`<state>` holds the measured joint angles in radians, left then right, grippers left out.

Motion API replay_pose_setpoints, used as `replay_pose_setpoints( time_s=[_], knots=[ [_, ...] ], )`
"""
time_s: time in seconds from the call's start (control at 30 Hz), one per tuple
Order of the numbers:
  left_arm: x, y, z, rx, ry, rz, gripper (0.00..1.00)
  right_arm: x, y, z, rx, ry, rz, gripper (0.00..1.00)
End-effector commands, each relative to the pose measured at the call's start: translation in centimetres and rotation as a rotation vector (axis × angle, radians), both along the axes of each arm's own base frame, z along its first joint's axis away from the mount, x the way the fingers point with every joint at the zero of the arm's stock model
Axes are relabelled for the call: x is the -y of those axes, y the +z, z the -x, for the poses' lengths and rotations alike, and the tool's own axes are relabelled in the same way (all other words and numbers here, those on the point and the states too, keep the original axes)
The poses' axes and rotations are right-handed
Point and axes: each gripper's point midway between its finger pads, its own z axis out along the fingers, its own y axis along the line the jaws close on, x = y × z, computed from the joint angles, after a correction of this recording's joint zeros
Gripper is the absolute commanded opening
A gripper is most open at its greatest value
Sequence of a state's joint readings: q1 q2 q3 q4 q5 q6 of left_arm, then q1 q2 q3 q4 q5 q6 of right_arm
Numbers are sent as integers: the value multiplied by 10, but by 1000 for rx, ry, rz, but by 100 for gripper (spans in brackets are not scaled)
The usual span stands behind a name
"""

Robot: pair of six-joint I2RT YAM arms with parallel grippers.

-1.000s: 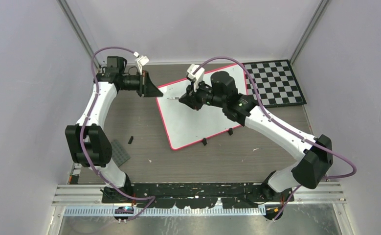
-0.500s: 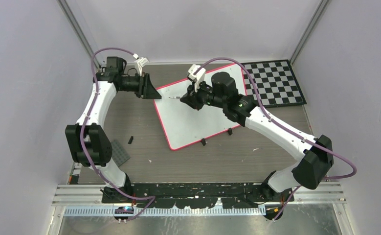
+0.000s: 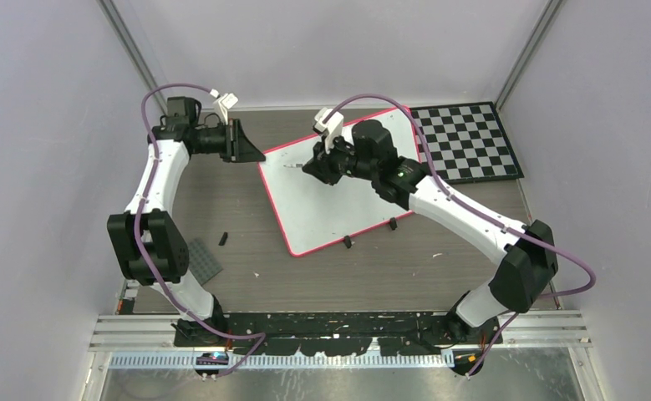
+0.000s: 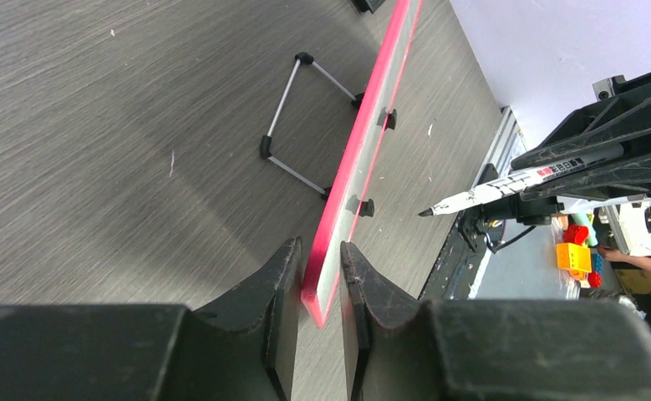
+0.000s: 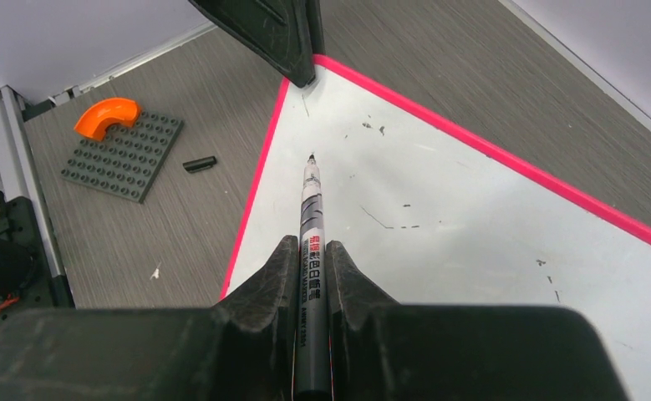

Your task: Write a sentence on the whiteboard

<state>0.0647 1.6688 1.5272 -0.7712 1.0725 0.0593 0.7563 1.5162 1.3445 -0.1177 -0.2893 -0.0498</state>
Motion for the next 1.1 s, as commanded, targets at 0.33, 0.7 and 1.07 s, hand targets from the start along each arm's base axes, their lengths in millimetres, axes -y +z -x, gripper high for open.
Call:
replay_pose_setpoints(
  time_s=[0.33, 0.7, 1.07],
  knots=[
    [4, 14, 3, 61, -26, 21, 2, -23, 39, -11, 81, -6, -61, 0],
    [5, 11, 4, 75, -46, 16, 0, -19, 25, -22, 80, -64, 11, 0],
    [4, 7, 7, 92, -67, 9, 0, -21, 21, -30, 85, -90, 27, 0]
  ],
)
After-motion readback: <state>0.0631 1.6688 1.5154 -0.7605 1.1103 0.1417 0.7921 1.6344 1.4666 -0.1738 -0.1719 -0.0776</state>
